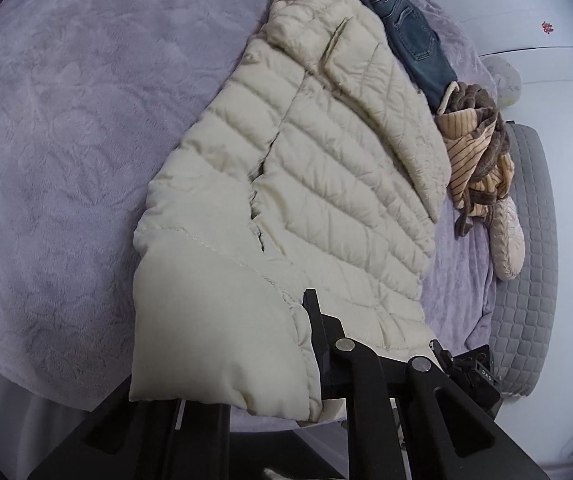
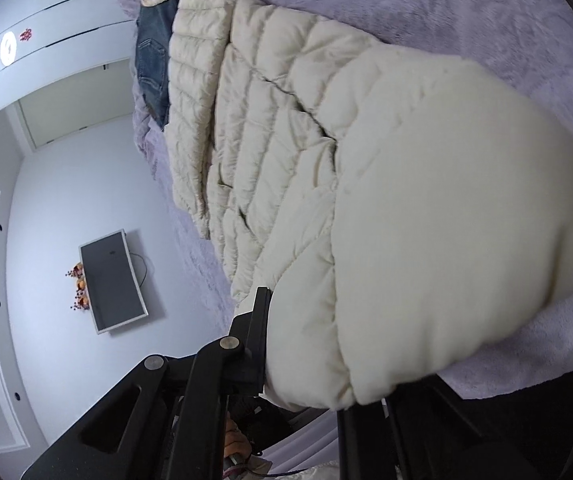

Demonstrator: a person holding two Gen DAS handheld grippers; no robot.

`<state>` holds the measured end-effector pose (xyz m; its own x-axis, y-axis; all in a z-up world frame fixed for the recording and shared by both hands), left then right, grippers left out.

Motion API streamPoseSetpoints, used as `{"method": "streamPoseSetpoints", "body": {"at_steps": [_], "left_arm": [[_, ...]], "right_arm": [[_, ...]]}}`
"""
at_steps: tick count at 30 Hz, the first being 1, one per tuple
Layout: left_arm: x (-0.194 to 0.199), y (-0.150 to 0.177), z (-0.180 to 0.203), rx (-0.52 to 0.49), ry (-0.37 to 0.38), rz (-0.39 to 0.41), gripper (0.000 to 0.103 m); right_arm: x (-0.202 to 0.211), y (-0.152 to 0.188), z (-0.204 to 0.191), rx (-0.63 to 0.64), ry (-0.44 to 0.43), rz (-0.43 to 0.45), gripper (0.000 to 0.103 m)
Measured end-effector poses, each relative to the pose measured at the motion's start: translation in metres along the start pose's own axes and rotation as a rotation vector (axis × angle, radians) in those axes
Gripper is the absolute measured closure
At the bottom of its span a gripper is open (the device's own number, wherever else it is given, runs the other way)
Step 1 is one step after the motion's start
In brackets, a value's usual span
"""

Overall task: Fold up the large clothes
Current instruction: 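Grasp the jacket hem with both tools and lift it toward the collar, then lay the lifted hem over onto the collar with both tools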

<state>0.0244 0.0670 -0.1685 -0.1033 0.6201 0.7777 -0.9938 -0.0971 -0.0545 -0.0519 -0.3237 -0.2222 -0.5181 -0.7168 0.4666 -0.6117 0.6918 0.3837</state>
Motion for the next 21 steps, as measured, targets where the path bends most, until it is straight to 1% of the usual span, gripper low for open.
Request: {"method": "streamPoseSetpoints", "body": {"at_steps": [3,8,12,16,21], "left_arm": [[0.015,-0.025,0.023,-0.021,0.010,0.047,0.087],[0.035,-0.071,0.065,-0.050,-0.012,0.152,0.087],[0.046,-0.111,0.095,-0.081,-0.001,0.229,0.087],[0.045,-0.155,0.115,-0.135,-0.013,0.251,0.087],[0.024,-0.215,0.121,-0.168,-0.053,0.231,0.087]], "right_arm": [[0.004,-0.012,-0.029,0.058,-0.018,-0.026,0.090],[0.006,-0.039,-0.086,0.185,-0.037,-0.067,0.090],[0.003,-0.067,-0.135,0.299,-0.047,-0.089,0.090],[-0.008,-0.098,-0.181,0.393,-0.039,-0.080,0.090],[-0.031,-0.137,-0.228,0.483,0.010,-0.038,0.090]]}}
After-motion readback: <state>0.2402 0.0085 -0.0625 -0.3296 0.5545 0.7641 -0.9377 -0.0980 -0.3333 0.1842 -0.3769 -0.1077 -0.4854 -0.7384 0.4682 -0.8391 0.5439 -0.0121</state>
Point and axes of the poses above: each gripper's, at about its wrist camera, not at the fingertips, and x roughly against the way its jaws point, z to its right, y to its underside, the point moved 5 cm from there along -x, roughly the way its jaws point, and after that the axes turned 6 degrees about -x, right-handed, at the moved point
